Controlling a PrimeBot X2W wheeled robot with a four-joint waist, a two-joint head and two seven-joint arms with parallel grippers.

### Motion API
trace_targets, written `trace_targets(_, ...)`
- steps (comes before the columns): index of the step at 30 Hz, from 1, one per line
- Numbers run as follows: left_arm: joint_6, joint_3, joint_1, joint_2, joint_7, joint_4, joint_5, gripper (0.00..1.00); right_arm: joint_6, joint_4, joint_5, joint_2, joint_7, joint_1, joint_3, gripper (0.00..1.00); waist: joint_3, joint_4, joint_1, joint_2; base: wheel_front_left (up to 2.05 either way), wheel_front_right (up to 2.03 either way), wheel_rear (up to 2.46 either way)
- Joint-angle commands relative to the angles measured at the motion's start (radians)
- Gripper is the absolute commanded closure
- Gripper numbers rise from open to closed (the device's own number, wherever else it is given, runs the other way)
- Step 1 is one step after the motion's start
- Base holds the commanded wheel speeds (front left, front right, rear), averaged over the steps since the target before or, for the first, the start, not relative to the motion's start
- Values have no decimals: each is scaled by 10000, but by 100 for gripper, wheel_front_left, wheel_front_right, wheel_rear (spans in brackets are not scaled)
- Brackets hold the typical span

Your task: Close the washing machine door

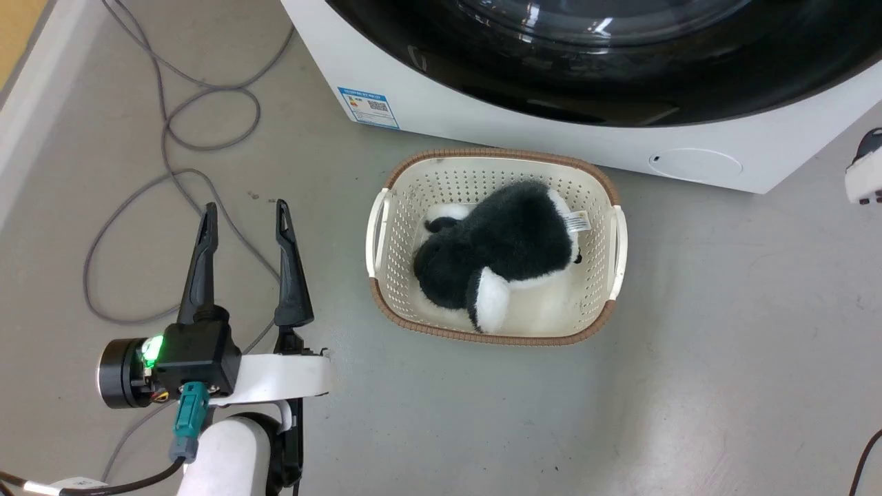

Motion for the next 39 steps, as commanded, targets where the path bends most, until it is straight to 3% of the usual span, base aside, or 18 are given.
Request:
trace_targets(1,-36,43,-164,-35,-43,-40,66,0,-11,102,-123,-34,-38,-278,-34,100,18,6,-1,0,0,0,0)
trace_targets(11,24,270,-15,-70,-43,27,151,0,-11,-19,-902,551,-38,-34,-619,100,-319,-246,-1,0,0,0,0)
trace_targets(16,-6,457,250,-32,-43,159,219,0,-11,-1090,-1043,1098,-38,846,-842,100,-938,-638,-1,0,0,0,0)
trace_targets(24,-73,706,759,161,-43,341,316,0,-11,-3826,-1211,1966,-38,3055,-614,100,-2028,-1353,-1,0,0,0,0)
trace_targets(32,-89,849,1488,279,-43,502,340,0,-11,-4683,-770,2745,-38,4981,-71,100,-2946,-2107,-1,0,0,0,0)
trace_targets(33,-98,846,1574,278,-43,512,339,0,-11,-4725,-700,2796,-38,5177,-20,72,-3051,-2169,-1,0,0,0,0)
trace_targets(34,-99,848,1669,277,-44,512,339,0,-11,-4788,-634,2840,-38,5374,4,26,-3145,-2225,-1,0,0,0,0)
trace_targets(35,-108,852,1761,282,-44,514,336,0,-11,-4874,-583,2874,-38,5567,5,0,-3242,-2274,-1,0,0,0,0)
trace_targets(39,-245,825,2087,310,-44,623,279,0,-11,-5043,-204,2941,-38,6397,-171,0,-3621,-2384,-1,0,0,0,0)
